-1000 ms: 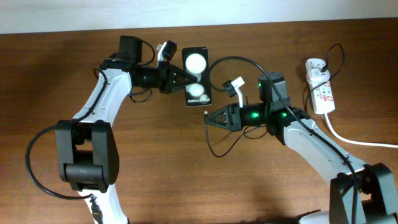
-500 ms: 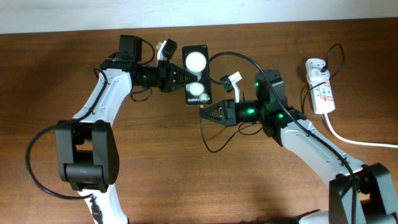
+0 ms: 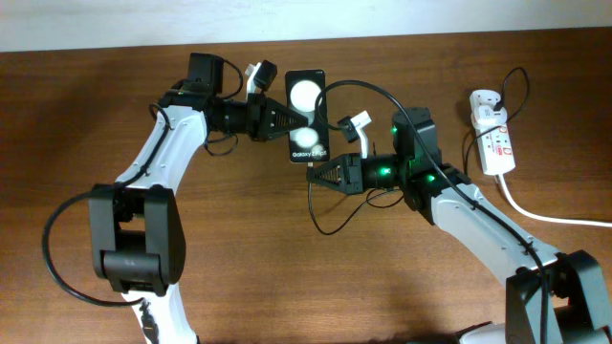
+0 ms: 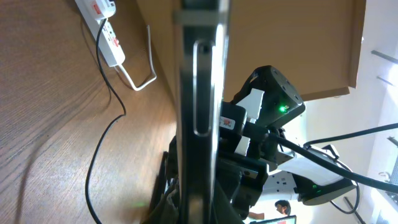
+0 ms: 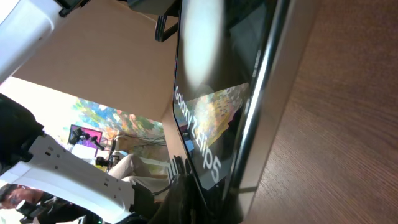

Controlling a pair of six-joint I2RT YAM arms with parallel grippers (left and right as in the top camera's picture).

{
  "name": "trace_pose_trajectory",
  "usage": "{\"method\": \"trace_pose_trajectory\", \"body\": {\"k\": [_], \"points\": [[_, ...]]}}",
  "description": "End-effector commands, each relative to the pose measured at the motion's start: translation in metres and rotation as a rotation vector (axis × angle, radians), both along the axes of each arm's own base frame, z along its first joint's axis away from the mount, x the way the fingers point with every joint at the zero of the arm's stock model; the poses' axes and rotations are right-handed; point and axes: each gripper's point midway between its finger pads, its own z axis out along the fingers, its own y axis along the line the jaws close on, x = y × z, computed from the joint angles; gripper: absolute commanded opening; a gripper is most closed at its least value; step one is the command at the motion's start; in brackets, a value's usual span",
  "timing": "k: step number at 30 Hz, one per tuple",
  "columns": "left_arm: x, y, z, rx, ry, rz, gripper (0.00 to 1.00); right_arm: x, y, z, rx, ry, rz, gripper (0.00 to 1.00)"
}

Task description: Plug charger to phone and switch on socket

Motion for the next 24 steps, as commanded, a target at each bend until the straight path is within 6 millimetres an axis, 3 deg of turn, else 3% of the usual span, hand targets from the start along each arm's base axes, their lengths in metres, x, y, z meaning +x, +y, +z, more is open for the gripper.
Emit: {"method": "trace_pose_trajectory", "body": {"k": [1, 4, 7, 14, 24], "points": [[-0.008, -0.008, 0.006, -0.05, 0.005, -0.046, 0.0, 0.008, 0.001, 0.001, -0.014, -0.02, -0.028, 0.04], [-0.008, -0.008, 0.006, -0.048, 0.016, -0.045, 0.0, 0.014, 0.004, -0.015, -0.009, 0.038, -0.029, 0.04], [-0.008, -0.008, 0.006, -0.048, 0.016, -0.045, 0.0, 0.017, 0.009, -0.018, 0.038, 0.032, 0.012, 0.04], [-0.008, -0.008, 0.007, -0.048, 0.016, -0.045, 0.0, 0.026, -0.014, -0.009, 0.079, -0.022, 0.015, 0.04], [-0.008, -0.009, 0.006, -0.047, 0.024, -0.047, 0.0, 0.029, -0.027, -0.005, 0.099, -0.081, 0.028, 0.04]]}}
